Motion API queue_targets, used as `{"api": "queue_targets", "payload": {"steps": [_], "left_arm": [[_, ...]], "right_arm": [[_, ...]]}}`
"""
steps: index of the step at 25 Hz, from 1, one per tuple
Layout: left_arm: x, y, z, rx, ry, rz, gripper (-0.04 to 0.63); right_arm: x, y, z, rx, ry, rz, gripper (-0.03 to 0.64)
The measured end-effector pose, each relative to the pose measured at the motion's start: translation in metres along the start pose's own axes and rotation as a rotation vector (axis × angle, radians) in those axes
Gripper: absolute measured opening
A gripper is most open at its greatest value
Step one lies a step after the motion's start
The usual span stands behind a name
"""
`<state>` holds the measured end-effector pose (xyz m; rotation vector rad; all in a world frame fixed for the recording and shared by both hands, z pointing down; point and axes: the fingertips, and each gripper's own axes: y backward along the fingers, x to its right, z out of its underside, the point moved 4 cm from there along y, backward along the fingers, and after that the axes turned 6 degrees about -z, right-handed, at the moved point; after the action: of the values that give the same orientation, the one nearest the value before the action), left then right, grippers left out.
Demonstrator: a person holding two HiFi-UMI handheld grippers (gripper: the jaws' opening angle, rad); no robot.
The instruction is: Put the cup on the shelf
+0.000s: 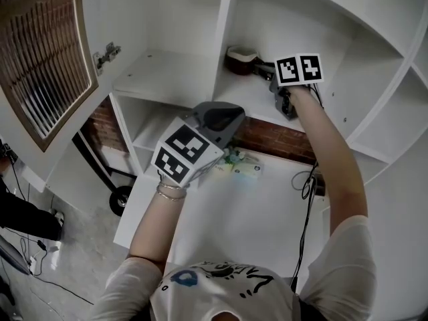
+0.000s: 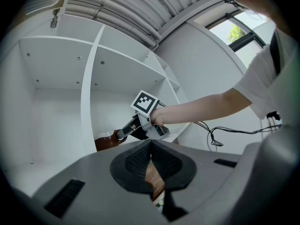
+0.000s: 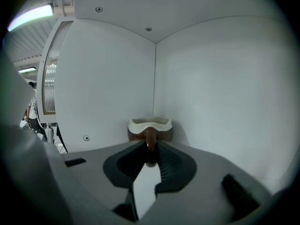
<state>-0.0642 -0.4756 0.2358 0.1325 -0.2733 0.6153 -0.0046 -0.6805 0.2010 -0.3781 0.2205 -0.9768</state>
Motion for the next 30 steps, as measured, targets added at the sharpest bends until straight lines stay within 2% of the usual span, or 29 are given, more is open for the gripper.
{"api": "queue_targets", "payload": {"steps": [5,8,11,18,21,25,28,30], "left_arm": [[-0.003,0.004,0.001,-0.006,0.023,-0.011,0.015],[-0.003,0.007,0.002,-0.01,0.032,-0.021,0.015],[-0.004,0.011,0.003,-0.012,0.032,-0.03,0.015],[0.0,0.016,0.006,-0.019,0.045,-0.036,0.015],[0.006,0.016,0.008,-0.023,0.045,-0.023,0.015],[0.017,0.019,0.011,-0.025,0.055,0.0,0.015],[0.023,0.024,0.017,-0.034,0.059,0.017,0.015],[0.026,0.03,0.022,-0.039,0.066,0.025,0.015]], "right_arm": [[-0.004,-0.003,0.005,-0.056,0.004,-0.019,0.063],[-0.005,0.002,0.003,-0.046,0.046,0.025,0.066],[-0.007,0.01,0.002,-0.038,0.107,0.072,0.097],[-0.024,0.056,-0.012,0.223,0.126,0.109,0.097],[-0.04,0.081,-0.019,0.339,0.089,0.075,0.097],[-0.071,0.11,-0.015,0.438,0.059,-0.012,0.097],[-0.098,0.123,0.003,0.463,0.064,-0.088,0.097],[-0.118,0.129,0.023,0.448,0.121,-0.111,0.097]]}}
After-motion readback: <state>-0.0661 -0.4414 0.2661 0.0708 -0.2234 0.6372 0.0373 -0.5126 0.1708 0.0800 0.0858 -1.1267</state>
